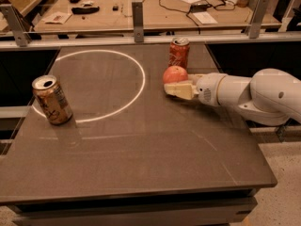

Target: Move apple near orange can

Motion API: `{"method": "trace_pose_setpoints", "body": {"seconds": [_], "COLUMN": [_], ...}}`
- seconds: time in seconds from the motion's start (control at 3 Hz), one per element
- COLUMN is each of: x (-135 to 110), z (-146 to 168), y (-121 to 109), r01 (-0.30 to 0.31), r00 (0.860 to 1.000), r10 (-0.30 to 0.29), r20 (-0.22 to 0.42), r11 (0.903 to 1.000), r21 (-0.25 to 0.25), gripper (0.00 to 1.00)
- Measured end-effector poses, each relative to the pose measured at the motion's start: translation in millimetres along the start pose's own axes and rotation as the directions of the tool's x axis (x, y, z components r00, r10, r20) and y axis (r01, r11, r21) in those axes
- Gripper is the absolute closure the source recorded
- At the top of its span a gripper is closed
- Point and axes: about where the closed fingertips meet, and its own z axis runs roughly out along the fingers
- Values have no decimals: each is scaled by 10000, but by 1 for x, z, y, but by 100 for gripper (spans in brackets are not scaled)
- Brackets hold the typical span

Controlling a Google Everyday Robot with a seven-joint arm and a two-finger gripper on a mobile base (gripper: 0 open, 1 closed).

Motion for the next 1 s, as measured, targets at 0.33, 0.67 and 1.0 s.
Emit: {"method": "trace_pose_setpoints", "body": {"seconds": [0.33,0.67,1.0], "x": [-11,-23,-31], "z": [-10,-16,-11], "y": [5,18,52], "r01": [242,450,628], "r00": [9993,9975,9950], "r10": [-229,-382,-390], "r20": [295,601,925], "r11": [9987,9923,9608], "r21": [-443,-1156,-2701], "gripper": [100,100,100]}}
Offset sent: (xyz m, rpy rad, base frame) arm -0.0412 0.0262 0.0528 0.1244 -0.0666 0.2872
